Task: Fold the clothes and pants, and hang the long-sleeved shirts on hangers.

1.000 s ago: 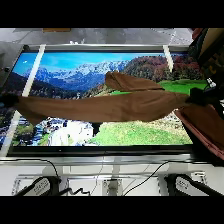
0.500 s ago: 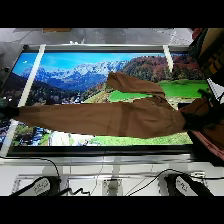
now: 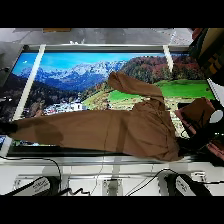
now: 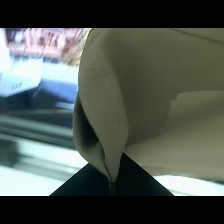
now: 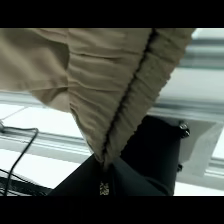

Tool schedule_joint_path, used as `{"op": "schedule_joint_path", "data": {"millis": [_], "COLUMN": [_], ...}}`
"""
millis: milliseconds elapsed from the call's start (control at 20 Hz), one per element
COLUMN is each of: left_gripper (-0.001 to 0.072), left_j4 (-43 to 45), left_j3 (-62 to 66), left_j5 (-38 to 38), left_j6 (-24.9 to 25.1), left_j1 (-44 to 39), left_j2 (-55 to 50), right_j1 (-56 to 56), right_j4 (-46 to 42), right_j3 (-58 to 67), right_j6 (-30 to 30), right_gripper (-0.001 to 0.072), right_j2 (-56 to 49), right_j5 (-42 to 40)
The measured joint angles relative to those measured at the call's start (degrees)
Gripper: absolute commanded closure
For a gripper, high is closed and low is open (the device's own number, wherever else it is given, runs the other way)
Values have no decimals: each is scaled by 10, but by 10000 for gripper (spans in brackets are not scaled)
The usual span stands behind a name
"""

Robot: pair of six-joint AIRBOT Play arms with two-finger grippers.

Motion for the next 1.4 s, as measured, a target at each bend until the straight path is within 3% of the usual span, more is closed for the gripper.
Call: {"op": "schedule_joint_path", "data": {"millis": [550,600,700,750,850,900,1250,1300,1350,1400], "left_gripper": [695,695,686,611,100,41,74,187,372,499], "left_j4": [22,22,22,23,24,24,23,22,22,22], "left_j3": [-8,-8,-8,-8,-8,-9,-12,-12,-12,-12], "left_j5": [3,4,4,4,4,3,-1,0,5,9], "left_j6": [0,0,0,-1,-8,-10,-18,-18,-20,-25], "left_j1": [54,55,56,56,57,57,57,57,55,52], "left_j2": [-1,-1,-1,-1,-1,-1,-11,-12,-12,-12], "right_j1": [0,0,0,0,0,0,0,0,0,0], "right_j4": [-21,-21,-23,-26,-24,-24,-23,-23,-23,-22], "right_j3": [-13,-13,-13,-13,-13,-13,-12,-12,-12,-11], "right_j6": [-1,-1,-1,-1,-1,-1,-1,-1,-1,-1], "right_gripper": [680,628,379,276,253,253,263,263,263,263], "right_j2": [0,0,0,0,0,0,0,0,0,0], "right_j5": [-21,-23,-27,-28,-30,-29,-32,-37,-44,-58]}}
